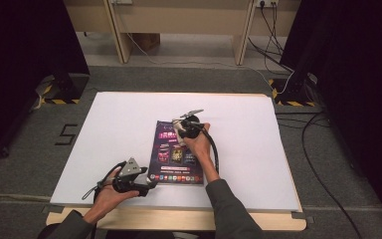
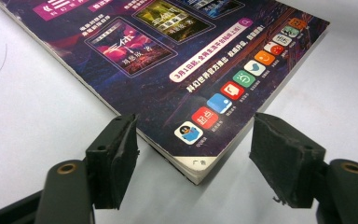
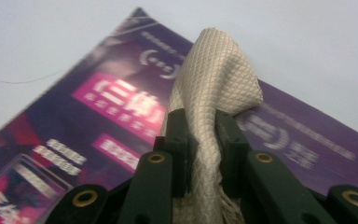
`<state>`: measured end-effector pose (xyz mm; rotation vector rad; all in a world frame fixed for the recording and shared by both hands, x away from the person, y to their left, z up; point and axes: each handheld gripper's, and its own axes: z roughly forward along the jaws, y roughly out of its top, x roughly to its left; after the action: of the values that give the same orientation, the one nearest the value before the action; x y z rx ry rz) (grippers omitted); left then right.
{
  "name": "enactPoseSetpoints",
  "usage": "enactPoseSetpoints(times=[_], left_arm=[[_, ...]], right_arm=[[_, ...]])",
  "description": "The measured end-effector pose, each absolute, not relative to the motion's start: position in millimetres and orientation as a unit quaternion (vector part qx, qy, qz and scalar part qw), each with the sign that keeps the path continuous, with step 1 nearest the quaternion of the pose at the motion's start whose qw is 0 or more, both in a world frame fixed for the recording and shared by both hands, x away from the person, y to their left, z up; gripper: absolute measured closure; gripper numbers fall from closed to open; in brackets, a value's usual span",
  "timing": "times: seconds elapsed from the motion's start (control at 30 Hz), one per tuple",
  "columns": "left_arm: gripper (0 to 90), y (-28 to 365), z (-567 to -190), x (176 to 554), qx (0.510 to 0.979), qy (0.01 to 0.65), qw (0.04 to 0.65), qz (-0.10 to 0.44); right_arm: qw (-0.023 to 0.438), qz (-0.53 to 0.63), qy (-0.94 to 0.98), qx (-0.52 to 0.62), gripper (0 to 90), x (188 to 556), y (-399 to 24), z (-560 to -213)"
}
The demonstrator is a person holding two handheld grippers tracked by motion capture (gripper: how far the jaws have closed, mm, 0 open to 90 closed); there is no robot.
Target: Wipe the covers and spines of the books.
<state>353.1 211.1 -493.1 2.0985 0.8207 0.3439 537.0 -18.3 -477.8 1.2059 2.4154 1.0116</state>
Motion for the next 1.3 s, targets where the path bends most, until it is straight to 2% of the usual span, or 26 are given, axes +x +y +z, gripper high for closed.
enactPoseSetpoints(times=[0.27, 0.33, 0.67, 0.87, 1.3], left_arm=[[23.1, 211.5, -493.3, 353.1, 0.834, 0.334, 0.417, 0.139], [21.5, 211.6, -493.5, 353.2, 0.833, 0.335, 0.418, 0.139], [20.9, 213.0, -493.0, 352.5, 0.832, 0.337, 0.417, 0.141], [21.0, 213.7, -493.2, 352.1, 0.833, 0.337, 0.416, 0.141], [21.0, 215.3, -494.6, 352.6, 0.829, 0.345, 0.416, 0.143]], right_arm=[[0.105, 0.358, 0.853, 0.364, 78.1, 522.3, 22.1, -479.1], [0.085, 0.365, 0.857, 0.354, 78.0, 517.4, 29.3, -479.6], [0.082, 0.366, 0.861, 0.344, 77.6, 513.3, 30.9, -479.9], [0.092, 0.359, 0.86, 0.351, 77.4, 511.1, 8.1, -478.8], [0.106, 0.36, 0.837, 0.397, 77.0, 504.9, -77.8, -478.5]])
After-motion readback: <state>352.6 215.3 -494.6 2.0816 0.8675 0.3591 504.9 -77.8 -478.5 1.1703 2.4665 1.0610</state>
